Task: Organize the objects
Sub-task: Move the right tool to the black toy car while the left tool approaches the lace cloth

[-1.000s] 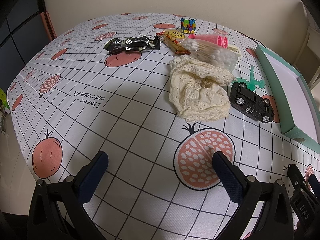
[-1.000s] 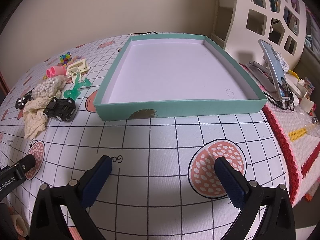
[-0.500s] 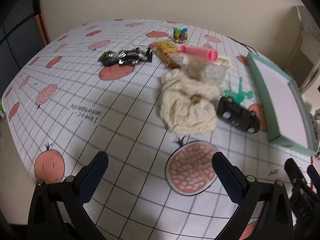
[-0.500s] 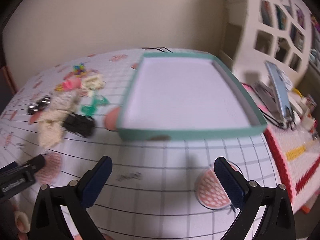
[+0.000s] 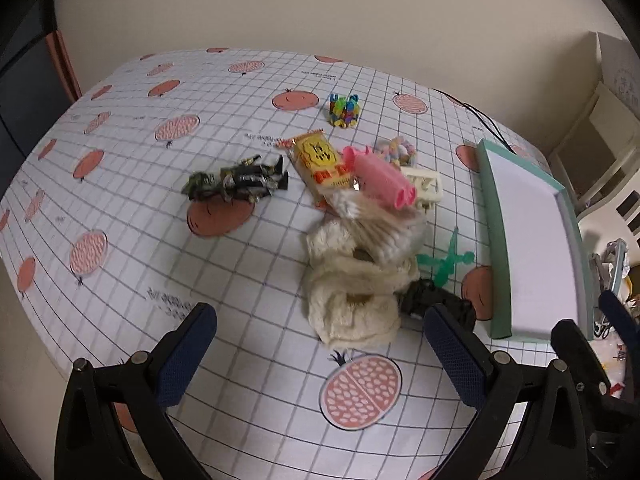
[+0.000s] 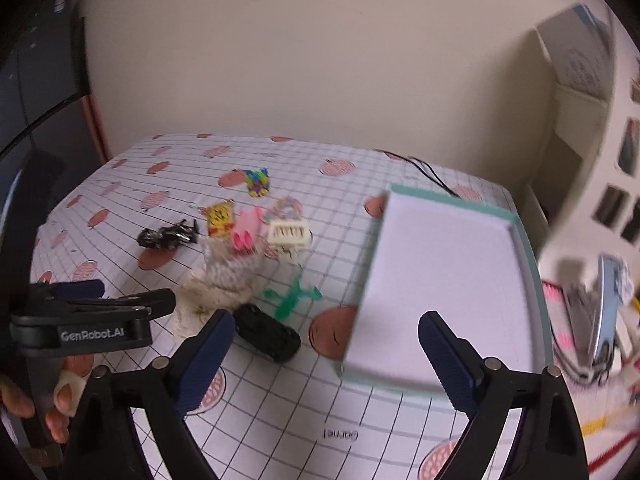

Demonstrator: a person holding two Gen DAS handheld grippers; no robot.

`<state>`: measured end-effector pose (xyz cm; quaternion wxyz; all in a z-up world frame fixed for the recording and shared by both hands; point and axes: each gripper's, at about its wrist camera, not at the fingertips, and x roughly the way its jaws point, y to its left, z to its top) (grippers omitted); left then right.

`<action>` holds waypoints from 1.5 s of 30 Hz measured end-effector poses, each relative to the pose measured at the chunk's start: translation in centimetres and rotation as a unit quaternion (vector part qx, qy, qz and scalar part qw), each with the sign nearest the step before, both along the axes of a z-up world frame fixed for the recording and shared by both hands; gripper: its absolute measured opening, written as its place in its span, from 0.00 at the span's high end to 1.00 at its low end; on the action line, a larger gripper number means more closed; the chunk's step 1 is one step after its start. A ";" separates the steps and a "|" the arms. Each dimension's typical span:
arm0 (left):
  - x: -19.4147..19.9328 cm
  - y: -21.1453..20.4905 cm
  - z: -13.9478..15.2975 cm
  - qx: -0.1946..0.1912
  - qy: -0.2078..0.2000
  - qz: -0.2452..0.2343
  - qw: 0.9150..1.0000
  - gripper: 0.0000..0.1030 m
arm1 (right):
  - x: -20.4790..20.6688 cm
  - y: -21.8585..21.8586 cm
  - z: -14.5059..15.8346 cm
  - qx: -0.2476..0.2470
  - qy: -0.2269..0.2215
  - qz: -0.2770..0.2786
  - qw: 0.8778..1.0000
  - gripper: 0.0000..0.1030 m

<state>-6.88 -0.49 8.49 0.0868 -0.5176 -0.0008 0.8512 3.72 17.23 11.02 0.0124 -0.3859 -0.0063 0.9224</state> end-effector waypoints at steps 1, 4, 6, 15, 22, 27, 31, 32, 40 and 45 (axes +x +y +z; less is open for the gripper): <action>-0.3 0.0 0.2 -0.003 0.001 -0.002 1.000 0.00 | -0.4 0.0 0.0 0.002 -0.004 0.008 1.000 0.12; -1.4 -0.1 0.2 -0.001 -0.012 -0.003 1.000 0.00 | -1.5 -0.2 -0.6 0.002 -0.018 0.022 1.000 0.18; -2.0 0.0 0.0 0.003 -0.019 -0.005 1.000 0.00 | -2.1 -0.3 -1.2 0.000 -0.029 0.032 0.999 0.20; -3.6 1.3 -2.9 0.014 -0.083 -0.024 0.996 0.00 | -4.0 -2.0 -4.0 -0.002 -0.080 0.094 0.992 0.33; -4.2 1.6 -3.9 0.020 -0.094 -0.030 0.995 0.00 | -5.1 -3.5 -6.2 0.003 -0.111 0.138 0.984 0.39; -4.6 1.6 -4.5 0.029 -0.108 -0.034 0.993 0.04 | -5.7 -3.7 -7.5 -0.001 -0.127 0.153 0.980 0.40; -4.7 1.8 -5.2 0.028 -0.117 -0.039 0.992 0.05 | -6.0 -3.8 -8.3 -0.010 -0.136 0.162 0.977 0.43; -4.8 1.8 -5.3 0.028 -0.118 -0.040 0.992 0.05 | -6.0 -3.9 -8.5 -0.007 -0.138 0.165 0.977 0.43; -5.0 1.8 -5.7 0.032 -0.120 -0.040 0.991 0.06 | -6.7 -3.9 -9.6 -0.017 -0.144 0.166 0.975 0.45; -5.2 1.3 -5.6 0.048 -0.126 -0.035 0.990 0.06 | -6.9 -4.2 -9.9 -0.013 -0.143 0.169 0.975 0.45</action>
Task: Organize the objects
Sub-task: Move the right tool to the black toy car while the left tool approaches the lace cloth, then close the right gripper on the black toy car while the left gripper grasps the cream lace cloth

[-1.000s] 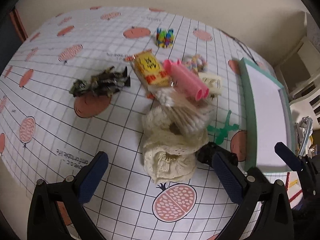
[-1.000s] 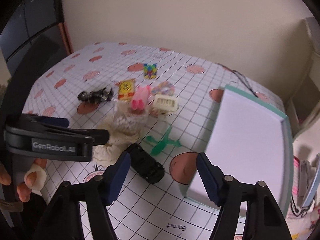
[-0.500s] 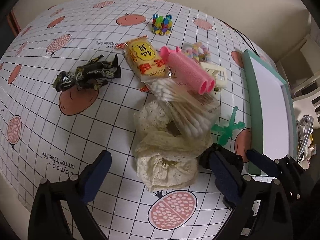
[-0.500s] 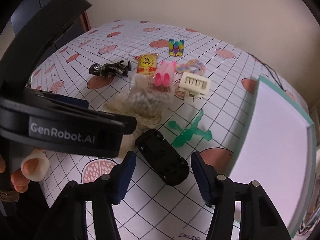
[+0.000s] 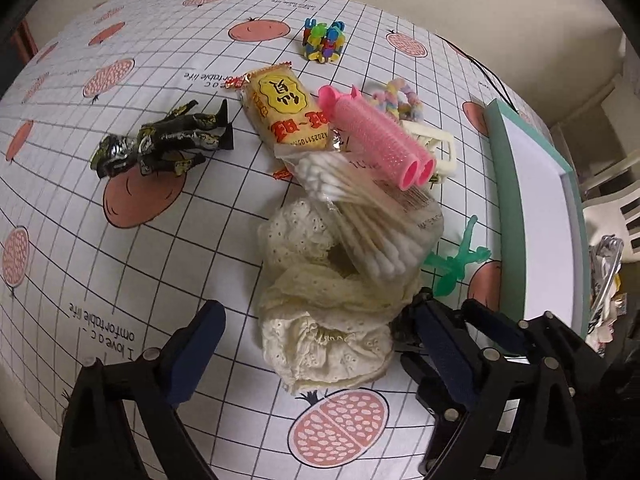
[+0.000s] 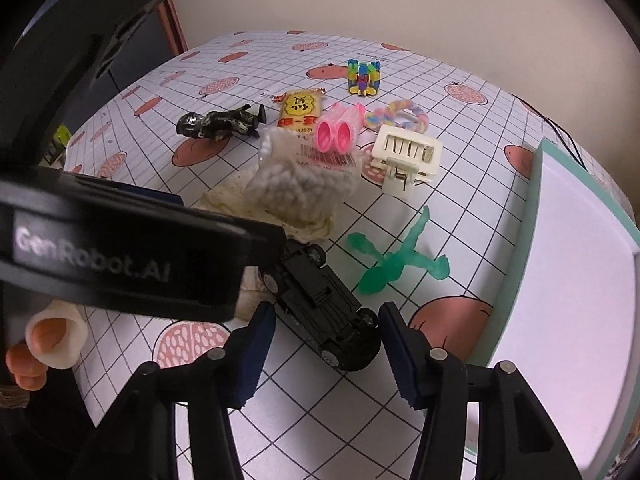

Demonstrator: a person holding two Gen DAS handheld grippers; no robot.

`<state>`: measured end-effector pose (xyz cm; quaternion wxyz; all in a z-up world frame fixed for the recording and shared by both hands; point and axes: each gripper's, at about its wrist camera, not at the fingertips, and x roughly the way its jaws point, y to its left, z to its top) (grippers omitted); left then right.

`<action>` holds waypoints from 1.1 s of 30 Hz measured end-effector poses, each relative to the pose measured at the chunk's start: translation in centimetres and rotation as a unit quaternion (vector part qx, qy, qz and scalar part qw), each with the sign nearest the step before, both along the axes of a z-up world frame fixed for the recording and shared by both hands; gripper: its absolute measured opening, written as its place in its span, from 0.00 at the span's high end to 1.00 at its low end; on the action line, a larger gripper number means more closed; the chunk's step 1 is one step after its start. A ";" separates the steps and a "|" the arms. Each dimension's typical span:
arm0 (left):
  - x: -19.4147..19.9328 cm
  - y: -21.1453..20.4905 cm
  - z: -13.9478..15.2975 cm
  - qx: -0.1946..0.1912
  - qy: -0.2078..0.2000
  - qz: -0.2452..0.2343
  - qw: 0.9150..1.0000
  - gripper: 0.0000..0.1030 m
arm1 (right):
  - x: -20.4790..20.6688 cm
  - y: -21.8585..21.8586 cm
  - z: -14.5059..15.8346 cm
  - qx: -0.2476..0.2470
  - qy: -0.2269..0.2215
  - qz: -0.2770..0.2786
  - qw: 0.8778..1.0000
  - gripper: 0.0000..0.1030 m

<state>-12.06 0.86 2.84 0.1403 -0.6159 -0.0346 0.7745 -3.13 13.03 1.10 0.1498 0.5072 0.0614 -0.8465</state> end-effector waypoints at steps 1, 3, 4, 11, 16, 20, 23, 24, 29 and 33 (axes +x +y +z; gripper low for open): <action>0.0 -0.2 0.0 0.005 -0.003 0.001 1.000 0.06 | 0.0 -0.1 -0.1 0.000 0.000 0.001 1.000 0.45; 0.1 -0.3 0.0 0.008 -0.005 0.003 1.000 0.06 | -0.1 -0.2 -0.2 0.002 0.001 0.001 1.000 0.45; 0.1 -0.6 0.1 0.009 -0.006 0.006 1.000 0.06 | -0.1 -0.2 -0.2 0.001 0.001 0.002 1.000 0.45; 0.2 -1.4 0.0 -0.004 -0.003 0.008 1.000 0.18 | -0.5 -0.4 -0.8 0.007 -0.003 -0.004 1.000 0.45; 0.0 -1.4 -1.0 -0.003 -0.022 0.009 1.000 0.22 | -0.5 -0.7 -0.8 0.011 -0.001 -0.004 1.000 0.45; 0.2 -1.1 -1.2 -0.009 -0.023 0.002 1.000 0.22 | -0.5 -0.9 -0.9 0.012 0.000 -0.005 1.000 0.45; 0.3 -0.7 -1.2 -0.023 -0.015 -0.008 1.000 0.22 | -0.4 -0.9 -1.0 0.013 0.002 -0.007 1.000 0.45; 0.3 -0.6 -1.2 -0.027 -0.013 -0.010 1.000 0.22 | -0.4 -0.9 -1.0 0.012 0.002 -0.009 1.000 0.45; 0.5 -0.7 -1.0 -0.035 -0.007 -0.022 0.999 0.28 | -0.3 -0.8 -1.0 0.009 0.006 -0.009 1.000 0.45; 0.7 -0.8 -0.7 -0.028 -0.005 -0.027 0.999 0.38 | -0.3 -0.5 -0.9 0.002 0.008 -0.012 1.000 0.49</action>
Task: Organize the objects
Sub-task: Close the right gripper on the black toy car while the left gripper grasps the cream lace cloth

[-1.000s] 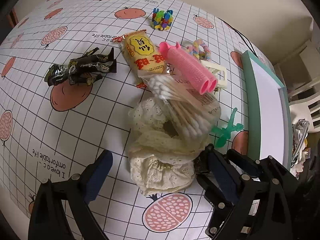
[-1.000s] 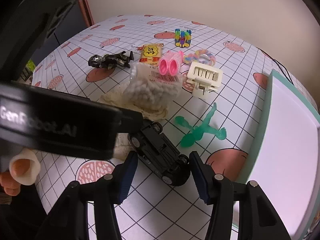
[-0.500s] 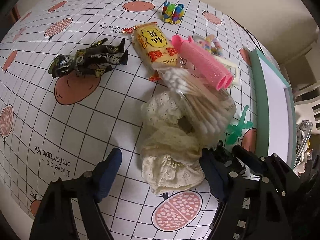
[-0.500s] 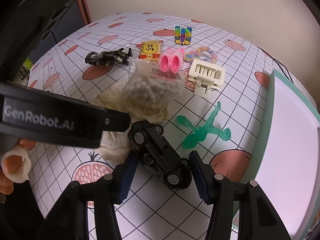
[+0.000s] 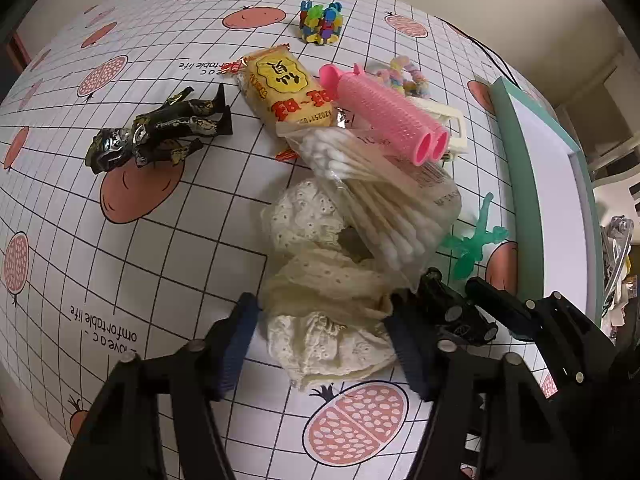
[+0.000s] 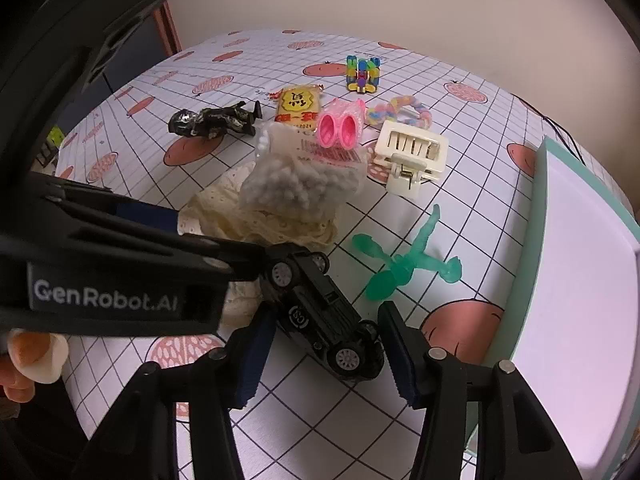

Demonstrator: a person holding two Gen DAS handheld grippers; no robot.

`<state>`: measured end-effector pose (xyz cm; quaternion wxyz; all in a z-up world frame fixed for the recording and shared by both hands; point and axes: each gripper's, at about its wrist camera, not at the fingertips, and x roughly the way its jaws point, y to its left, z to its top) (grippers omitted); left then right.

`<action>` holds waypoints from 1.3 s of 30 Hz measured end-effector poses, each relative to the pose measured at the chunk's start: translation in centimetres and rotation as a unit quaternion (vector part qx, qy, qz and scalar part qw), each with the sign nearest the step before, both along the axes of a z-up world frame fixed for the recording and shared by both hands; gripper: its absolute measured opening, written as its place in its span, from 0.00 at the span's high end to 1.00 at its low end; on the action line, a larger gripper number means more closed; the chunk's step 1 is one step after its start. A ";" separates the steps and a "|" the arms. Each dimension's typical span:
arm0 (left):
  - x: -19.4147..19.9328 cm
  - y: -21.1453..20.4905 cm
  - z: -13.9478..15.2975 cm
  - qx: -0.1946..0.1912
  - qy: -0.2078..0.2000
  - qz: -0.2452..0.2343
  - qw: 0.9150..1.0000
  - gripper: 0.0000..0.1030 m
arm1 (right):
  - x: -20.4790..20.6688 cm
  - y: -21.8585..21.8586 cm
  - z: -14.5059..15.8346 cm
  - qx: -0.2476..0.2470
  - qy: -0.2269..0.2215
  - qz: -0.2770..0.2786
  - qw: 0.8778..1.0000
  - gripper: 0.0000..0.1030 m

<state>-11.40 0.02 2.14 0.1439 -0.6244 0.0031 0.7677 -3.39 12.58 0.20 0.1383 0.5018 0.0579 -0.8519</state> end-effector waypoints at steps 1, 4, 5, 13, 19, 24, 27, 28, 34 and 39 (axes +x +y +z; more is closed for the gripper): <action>0.0 0.0 0.1 0.000 0.000 -0.003 1.000 0.41 | 0.0 0.0 0.0 -0.001 -0.001 0.000 1.000 0.50; 0.1 0.0 0.2 0.004 0.000 -0.007 1.000 0.50 | 0.0 0.3 0.1 -0.008 -0.006 0.000 1.000 0.56; 0.1 0.1 0.2 0.007 0.000 -0.008 1.000 0.54 | 0.0 0.4 0.1 -0.012 -0.006 -0.003 1.000 0.62; 0.0 0.8 -0.1 0.019 -0.006 -0.021 1.000 0.70 | 0.2 0.6 0.2 -0.023 -0.008 -0.005 1.000 0.71; 0.1 1.0 0.0 0.025 -0.008 -0.027 0.999 0.80 | 0.4 1.0 0.4 -0.037 -0.008 -0.006 0.999 0.71; 0.3 0.9 0.2 0.027 -0.006 -0.031 0.999 0.83 | 0.6 1.2 1.0 -0.046 -0.003 -0.009 0.999 0.71; 0.7 0.8 0.5 0.029 -0.004 -0.033 0.999 0.84 | 0.7 1.5 1.2 -0.051 -0.002 -0.013 0.999 0.71; 0.8 0.8 0.6 0.030 -0.003 -0.033 0.999 0.85 | 0.8 1.5 1.3 -0.052 -0.001 -0.014 0.999 0.72; 0.8 0.5 1.3 0.036 0.004 -0.034 0.999 0.86 | 1.0 1.7 2.3 -0.057 0.010 -0.016 0.998 0.71; 0.9 0.9 2.2 0.051 0.012 -0.029 0.998 0.87 | 1.3 2.0 3.5 -0.062 0.022 -0.022 0.998 0.71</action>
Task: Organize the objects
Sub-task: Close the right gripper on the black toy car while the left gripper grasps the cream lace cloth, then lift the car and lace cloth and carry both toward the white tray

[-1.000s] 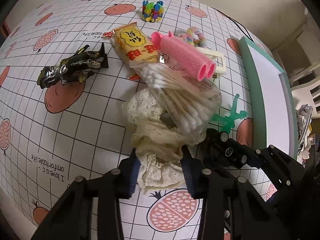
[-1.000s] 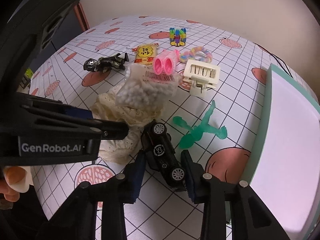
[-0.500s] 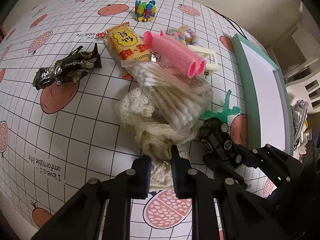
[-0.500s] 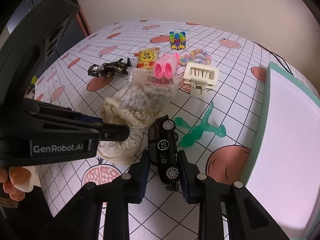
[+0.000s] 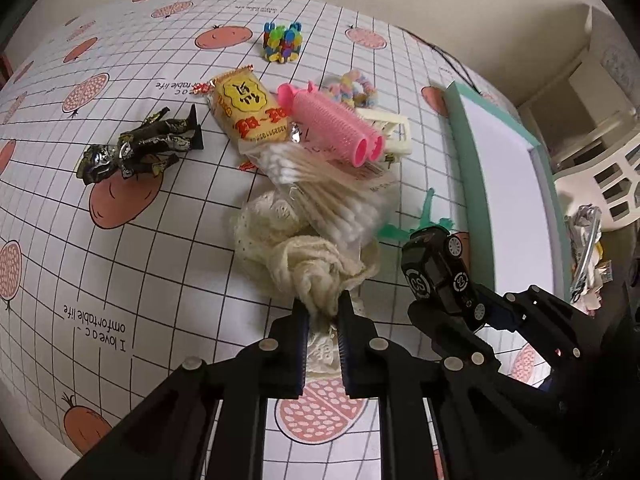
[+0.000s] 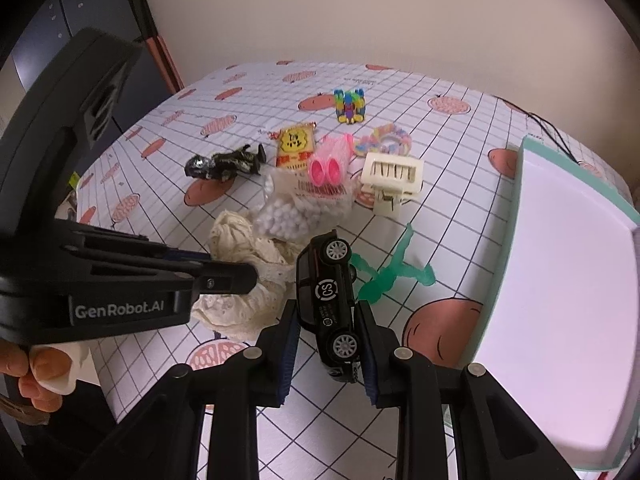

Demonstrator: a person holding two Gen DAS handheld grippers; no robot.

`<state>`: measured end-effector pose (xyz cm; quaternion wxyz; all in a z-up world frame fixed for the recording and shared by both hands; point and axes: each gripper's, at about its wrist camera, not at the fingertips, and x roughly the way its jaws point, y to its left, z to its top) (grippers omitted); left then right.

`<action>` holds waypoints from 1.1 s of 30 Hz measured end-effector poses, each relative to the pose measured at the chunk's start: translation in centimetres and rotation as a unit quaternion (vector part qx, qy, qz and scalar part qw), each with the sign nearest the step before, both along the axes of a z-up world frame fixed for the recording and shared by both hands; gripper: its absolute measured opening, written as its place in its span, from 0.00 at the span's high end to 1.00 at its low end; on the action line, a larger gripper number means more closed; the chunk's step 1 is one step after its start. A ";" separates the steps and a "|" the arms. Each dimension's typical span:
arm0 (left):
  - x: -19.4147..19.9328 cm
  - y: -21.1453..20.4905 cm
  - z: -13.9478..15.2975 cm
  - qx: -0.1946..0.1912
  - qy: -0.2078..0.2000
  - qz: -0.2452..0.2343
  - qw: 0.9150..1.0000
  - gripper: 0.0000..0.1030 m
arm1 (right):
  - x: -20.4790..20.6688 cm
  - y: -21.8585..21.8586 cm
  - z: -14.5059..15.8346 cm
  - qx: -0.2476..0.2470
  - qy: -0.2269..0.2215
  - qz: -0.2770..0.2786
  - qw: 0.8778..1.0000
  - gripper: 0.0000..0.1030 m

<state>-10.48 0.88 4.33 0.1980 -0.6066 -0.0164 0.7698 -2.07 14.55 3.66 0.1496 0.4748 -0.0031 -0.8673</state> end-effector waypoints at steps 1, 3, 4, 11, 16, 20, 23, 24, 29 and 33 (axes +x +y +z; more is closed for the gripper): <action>0.0 0.0 0.2 0.004 0.002 0.002 1.000 0.87 | 0.1 0.1 0.2 -0.002 0.002 -0.002 1.000 0.71; 0.3 -0.5 0.8 0.014 0.006 0.007 1.000 0.87 | 0.3 0.2 0.8 -0.003 0.008 -0.006 1.000 0.72; 0.7 -0.9 1.2 0.020 0.009 0.009 1.000 0.87 | 0.4 0.2 1.1 -0.004 0.012 -0.007 1.000 0.71; 1.4 -0.9 3.0 0.045 0.035 0.023 0.998 0.88 | 0.9 0.5 3.4 -0.016 0.038 -0.016 0.999 0.71; 1.7 -1.0 4.0 0.058 0.049 0.033 0.997 0.88 | 1.3 0.6 4.6 -0.019 0.051 -0.021 0.998 0.71; 1.9 -1.3 4.8 0.069 0.062 0.045 0.995 0.88 | 1.3 0.8 5.2 -0.022 0.058 -0.025 0.998 0.71; 2.0 -1.4 5.2 0.075 0.070 0.051 0.993 0.88 | 1.4 0.8 5.6 -0.023 0.063 -0.028 0.997 0.71; 2.0 -1.4 5.4 0.076 0.074 0.051 0.993 0.88 | 1.4 0.9 5.7 -0.023 0.065 -0.029 0.997 0.71; 2.1 -1.3 6.3 0.086 0.099 0.057 0.990 0.88 | 1.2 1.1 6.0 -0.023 0.070 -0.036 0.997 0.72; 2.2 -1.6 7.2 0.095 0.119 0.065 0.986 0.88 | 1.1 1.4 6.3 -0.026 0.075 -0.039 0.996 0.72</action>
